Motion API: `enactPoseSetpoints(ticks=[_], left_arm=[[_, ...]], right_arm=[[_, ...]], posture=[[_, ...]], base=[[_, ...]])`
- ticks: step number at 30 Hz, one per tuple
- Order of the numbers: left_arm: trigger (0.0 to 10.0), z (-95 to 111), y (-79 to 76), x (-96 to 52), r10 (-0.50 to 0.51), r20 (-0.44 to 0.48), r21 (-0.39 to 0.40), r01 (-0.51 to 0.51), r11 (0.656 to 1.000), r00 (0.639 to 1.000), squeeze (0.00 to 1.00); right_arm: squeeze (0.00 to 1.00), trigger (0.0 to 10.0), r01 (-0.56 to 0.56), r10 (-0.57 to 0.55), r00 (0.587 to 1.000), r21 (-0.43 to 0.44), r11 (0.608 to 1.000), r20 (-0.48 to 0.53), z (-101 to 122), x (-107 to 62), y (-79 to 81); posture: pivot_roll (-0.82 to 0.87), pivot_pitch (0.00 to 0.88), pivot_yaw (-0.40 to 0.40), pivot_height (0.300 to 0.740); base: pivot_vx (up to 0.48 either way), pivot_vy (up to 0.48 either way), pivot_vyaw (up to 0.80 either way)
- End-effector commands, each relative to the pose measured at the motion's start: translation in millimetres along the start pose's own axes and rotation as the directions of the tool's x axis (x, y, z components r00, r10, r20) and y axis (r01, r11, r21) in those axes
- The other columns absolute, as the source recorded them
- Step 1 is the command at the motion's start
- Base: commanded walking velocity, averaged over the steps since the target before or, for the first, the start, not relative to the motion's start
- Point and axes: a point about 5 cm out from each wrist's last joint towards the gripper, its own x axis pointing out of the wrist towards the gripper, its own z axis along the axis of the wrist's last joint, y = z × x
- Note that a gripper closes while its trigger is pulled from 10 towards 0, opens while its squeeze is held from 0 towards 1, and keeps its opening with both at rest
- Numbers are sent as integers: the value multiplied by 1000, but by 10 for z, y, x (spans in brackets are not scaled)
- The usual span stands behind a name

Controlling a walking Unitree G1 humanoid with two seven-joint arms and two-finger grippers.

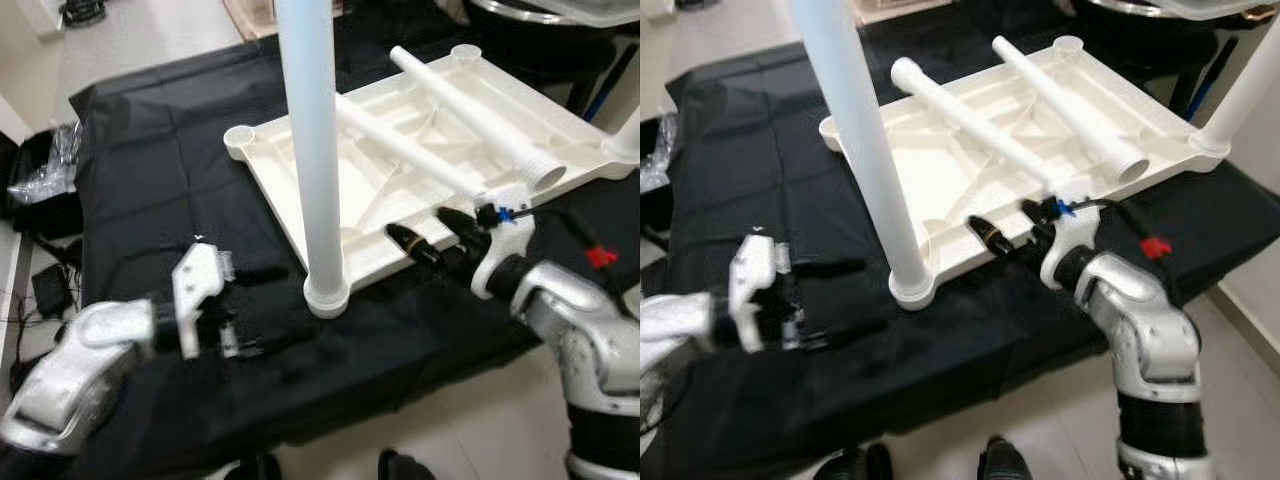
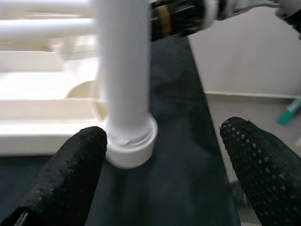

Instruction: Building children table

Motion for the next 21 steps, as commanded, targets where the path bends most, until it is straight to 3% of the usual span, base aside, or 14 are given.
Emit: enactPoseSetpoints(ticks=[1,2,5,6,7,10,12,13,15,18,21], left_arm=[[10000,0,15,-104,45,-14,0,-45,999,999,0],[10000,-17,62,-186,124,-19,8,-124,992,992,0],[10000,-30,97,-247,184,-22,17,-183,983,983,0],[10000,-40,122,-295,243,-17,15,-243,970,970,0],[10000,-45,88,-379,300,-8,4,-299,954,954,0],[10000,-45,66,-402,310,-6,-2,-310,951,951,0],[10000,-42,35,-414,313,-1,-15,-313,950,950,0],[10000,-45,16,-404,318,6,-25,-318,948,948,0],[10000,-34,-21,-354,308,26,-39,-307,951,951,0],[10000,-30,-35,-329,299,32,-40,-298,954,954,0],[10000,-31,-60,-277,281,38,-43,-279,959,959,0]], right_arm=[[1000,10000,-148,147,989,-28,989,-20,22,17,102],[980,10000,-255,252,966,-63,965,-56,40,15,143],[894,10000,-341,333,937,-72,937,-102,33,9,179],[310,10000,-428,412,898,-85,900,-153,20,-11,214],[0,10000,-519,491,843,-97,849,-218,23,-28,206],[0,10000,-538,507,831,-101,837,-228,31,-28,195],[0,10000,-528,499,841,-115,841,-211,51,38,184],[0,10000,-507,482,857,-131,852,-180,59,157,206],[0,10000,-473,462,880,-133,871,-108,51,408,320],[0,10000,-489,480,872,-129,862,-96,21,489,413],[0,10000,-541,531,841,-118,833,-101,-96,642,645]], posture=[[9,250,24,740],[16,248,15,740],[18,248,12,740],[27,245,-3,740],[35,234,-26,740],[36,232,-27,740],[32,224,-33,740],[32,224,-35,740],[30,219,-37,740],[28,217,-36,740],[25,214,-36,740]], base=[[0,0,0],[0,0,0],[0,0,0],[0,0,0],[0,0,0],[0,0,0],[0,0,0],[0,0,0],[0,0,0],[0,0,0],[0,0,0]])
